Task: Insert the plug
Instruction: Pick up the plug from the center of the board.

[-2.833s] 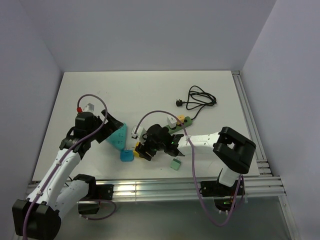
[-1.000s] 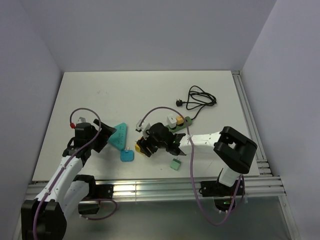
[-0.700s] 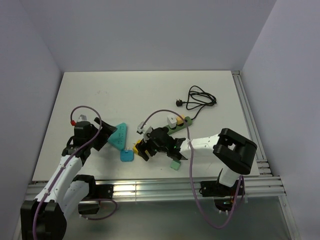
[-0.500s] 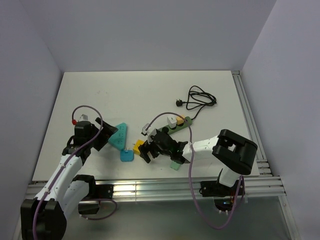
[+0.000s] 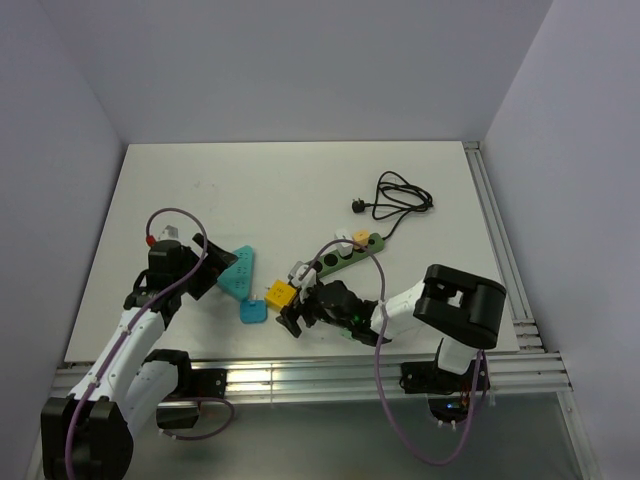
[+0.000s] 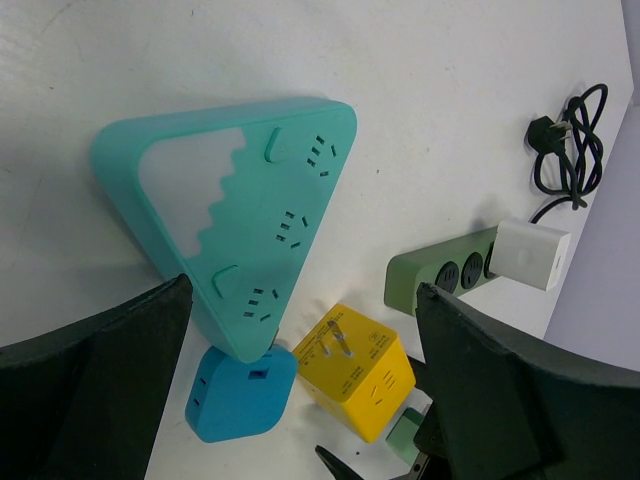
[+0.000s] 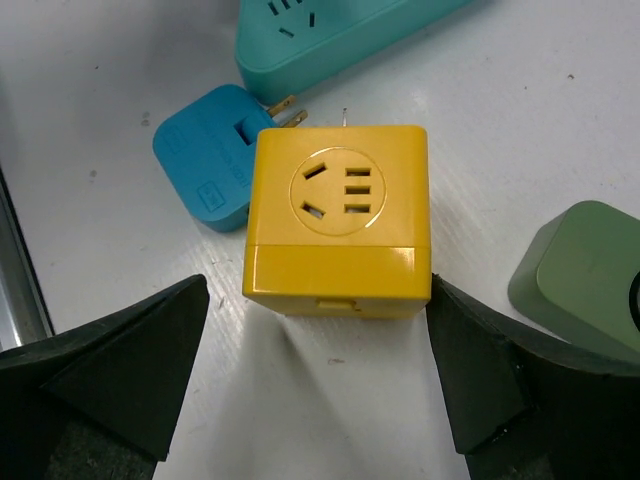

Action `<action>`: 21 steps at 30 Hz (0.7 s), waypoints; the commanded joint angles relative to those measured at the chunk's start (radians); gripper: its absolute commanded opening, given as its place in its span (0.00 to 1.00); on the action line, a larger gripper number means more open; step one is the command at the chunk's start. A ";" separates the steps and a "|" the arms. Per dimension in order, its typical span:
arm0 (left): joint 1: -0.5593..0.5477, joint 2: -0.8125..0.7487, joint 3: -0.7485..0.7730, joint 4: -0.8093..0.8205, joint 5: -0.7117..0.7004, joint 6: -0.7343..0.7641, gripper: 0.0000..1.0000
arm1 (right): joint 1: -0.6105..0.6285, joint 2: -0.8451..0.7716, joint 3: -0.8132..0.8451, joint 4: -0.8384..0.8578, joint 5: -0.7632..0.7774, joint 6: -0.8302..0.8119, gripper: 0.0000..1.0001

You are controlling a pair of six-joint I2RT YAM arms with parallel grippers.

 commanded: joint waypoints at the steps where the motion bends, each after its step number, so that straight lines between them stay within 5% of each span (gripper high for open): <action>1: 0.002 -0.008 0.035 0.023 0.023 0.026 1.00 | 0.001 0.035 0.034 0.114 0.029 -0.042 0.95; 18: 0.000 -0.005 0.051 0.007 0.017 0.026 0.99 | -0.003 0.147 0.071 0.180 0.061 -0.030 0.81; 21: 0.000 0.002 0.055 0.006 0.017 0.026 0.99 | -0.017 0.164 0.072 0.195 0.046 -0.016 0.67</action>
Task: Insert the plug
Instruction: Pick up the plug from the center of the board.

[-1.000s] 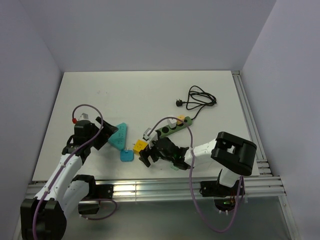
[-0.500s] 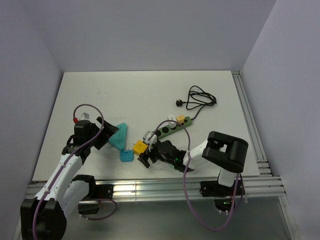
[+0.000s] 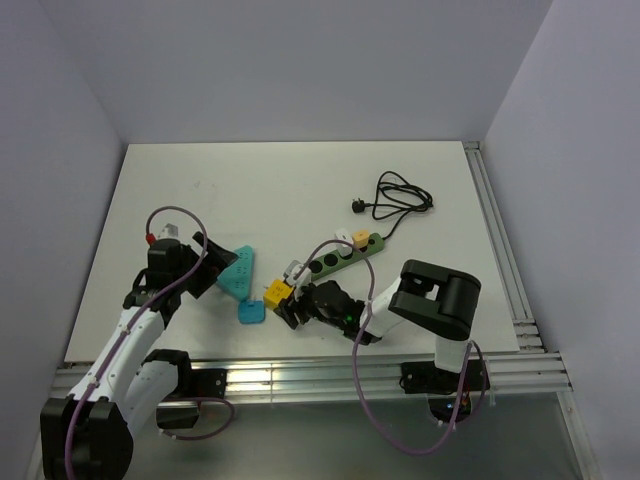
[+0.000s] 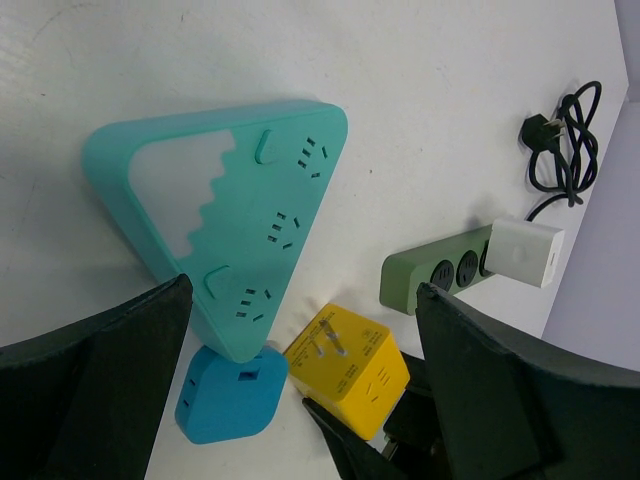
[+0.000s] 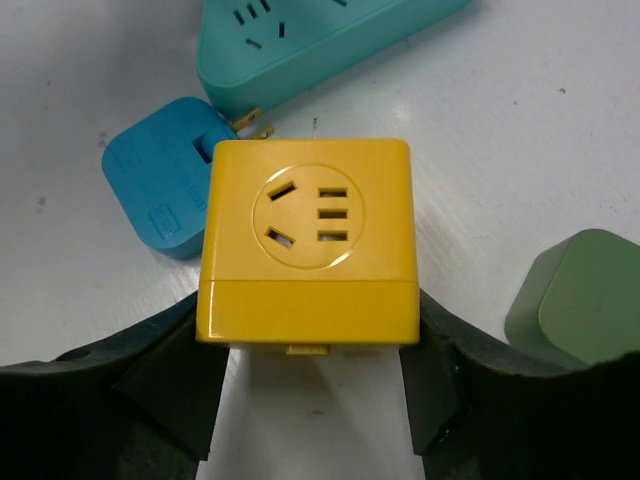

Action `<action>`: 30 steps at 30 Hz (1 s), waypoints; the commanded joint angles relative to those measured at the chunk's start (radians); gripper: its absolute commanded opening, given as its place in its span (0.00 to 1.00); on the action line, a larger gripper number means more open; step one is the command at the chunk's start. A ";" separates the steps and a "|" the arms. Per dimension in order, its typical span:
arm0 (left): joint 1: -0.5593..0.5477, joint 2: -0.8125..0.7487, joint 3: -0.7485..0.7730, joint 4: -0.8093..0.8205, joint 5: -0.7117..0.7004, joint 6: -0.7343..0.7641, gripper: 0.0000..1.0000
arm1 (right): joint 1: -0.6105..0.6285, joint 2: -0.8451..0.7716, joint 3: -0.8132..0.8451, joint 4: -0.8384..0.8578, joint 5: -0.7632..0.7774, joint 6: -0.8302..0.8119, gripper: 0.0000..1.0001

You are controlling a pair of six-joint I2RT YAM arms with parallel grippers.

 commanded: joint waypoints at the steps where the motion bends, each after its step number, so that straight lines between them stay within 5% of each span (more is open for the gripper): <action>1: 0.000 0.003 0.045 0.009 0.012 0.017 1.00 | -0.022 0.018 0.027 0.080 -0.002 0.009 0.61; 4: 0.000 0.008 0.046 0.006 0.010 0.019 0.99 | -0.025 -0.003 0.024 0.064 -0.010 0.017 0.34; 10: 0.000 0.008 0.060 -0.009 -0.011 0.026 1.00 | -0.025 -0.077 0.107 -0.182 -0.027 0.041 0.02; 30: 0.005 0.026 0.095 -0.071 -0.106 0.000 0.99 | -0.027 -0.347 0.308 -0.726 0.050 0.034 0.00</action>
